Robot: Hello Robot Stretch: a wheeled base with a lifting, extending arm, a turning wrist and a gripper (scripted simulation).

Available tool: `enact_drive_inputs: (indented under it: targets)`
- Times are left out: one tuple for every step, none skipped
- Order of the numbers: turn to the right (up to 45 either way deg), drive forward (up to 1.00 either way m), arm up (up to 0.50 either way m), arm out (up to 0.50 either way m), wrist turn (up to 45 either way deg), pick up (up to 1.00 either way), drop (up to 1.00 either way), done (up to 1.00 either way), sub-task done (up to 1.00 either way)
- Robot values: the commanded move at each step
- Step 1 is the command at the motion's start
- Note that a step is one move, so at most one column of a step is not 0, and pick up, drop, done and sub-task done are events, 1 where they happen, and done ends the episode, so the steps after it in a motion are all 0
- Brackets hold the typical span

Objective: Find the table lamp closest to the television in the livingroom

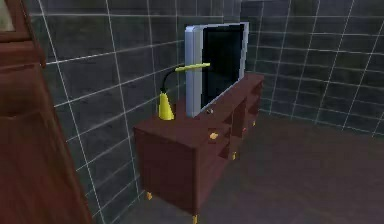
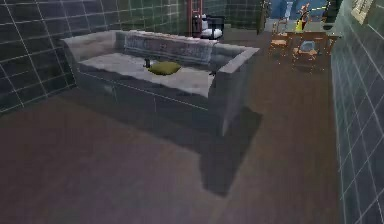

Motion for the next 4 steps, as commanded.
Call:
enact_drive_inputs:
  targets:
    - [30.0, 0.0, 0.0, 0.0, 0.0, 0.0, 0.0, 0.0, 0.0]
    - [0.0, 0.55, 0.0, 0.0, 0.0, 0.0, 0.0, 0.0, 0.0]
    - [45.0, 0.0, 0.0, 0.0, 0.0, 0.0, 0.0, 0.0, 0.0]
    - [45.0, 0.0, 0.0, 0.0, 0.0, 0.0, 0.0, 0.0, 0.0]
